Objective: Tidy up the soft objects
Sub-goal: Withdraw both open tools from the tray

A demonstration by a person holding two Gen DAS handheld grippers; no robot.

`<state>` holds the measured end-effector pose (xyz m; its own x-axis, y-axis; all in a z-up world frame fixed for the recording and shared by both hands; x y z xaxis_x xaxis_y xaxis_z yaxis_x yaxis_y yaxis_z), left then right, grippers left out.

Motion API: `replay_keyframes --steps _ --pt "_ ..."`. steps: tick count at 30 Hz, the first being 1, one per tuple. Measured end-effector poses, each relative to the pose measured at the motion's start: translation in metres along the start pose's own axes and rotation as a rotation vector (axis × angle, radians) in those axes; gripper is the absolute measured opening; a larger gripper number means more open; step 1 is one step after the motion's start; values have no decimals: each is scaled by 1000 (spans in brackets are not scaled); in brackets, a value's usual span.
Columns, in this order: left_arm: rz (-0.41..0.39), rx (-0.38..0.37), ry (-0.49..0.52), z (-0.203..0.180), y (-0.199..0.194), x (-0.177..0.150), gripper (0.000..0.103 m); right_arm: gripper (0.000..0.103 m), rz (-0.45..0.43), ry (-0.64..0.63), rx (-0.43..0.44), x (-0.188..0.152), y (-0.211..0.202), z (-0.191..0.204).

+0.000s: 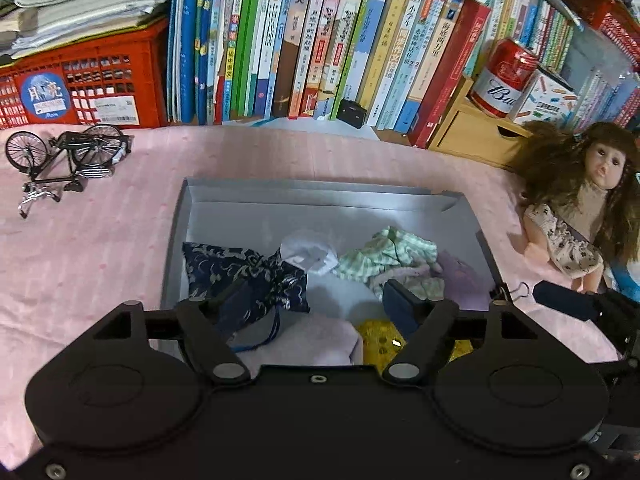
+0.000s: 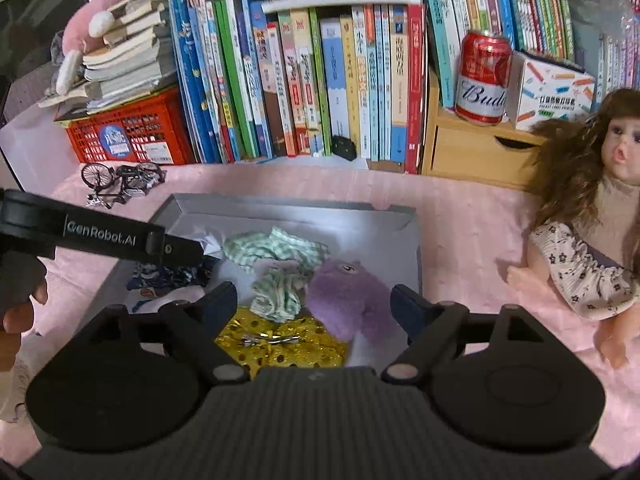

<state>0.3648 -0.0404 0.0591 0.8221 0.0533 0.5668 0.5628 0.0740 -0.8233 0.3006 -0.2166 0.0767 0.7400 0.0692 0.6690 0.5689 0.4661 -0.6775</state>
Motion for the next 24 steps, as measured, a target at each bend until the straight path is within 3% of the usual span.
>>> replay_keyframes --steps 12,24 --pt "-85 29 16 16 -49 -28 74 92 -71 -52 -1 -6 -40 31" --pt "-212 -2 61 26 -101 -66 76 93 -149 -120 12 -23 -79 64"
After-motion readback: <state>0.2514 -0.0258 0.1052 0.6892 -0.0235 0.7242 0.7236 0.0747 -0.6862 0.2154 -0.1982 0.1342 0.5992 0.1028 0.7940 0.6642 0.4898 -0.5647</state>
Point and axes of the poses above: each gripper's, at about its wrist camera, not at the fingertips, and y roughly the way its jaws point, z to its left, x to its top, the point moved 5 cm from there along y, roughly the way its jaws point, and after that the axes turned 15 degrees about x, right-handed, at the moved point
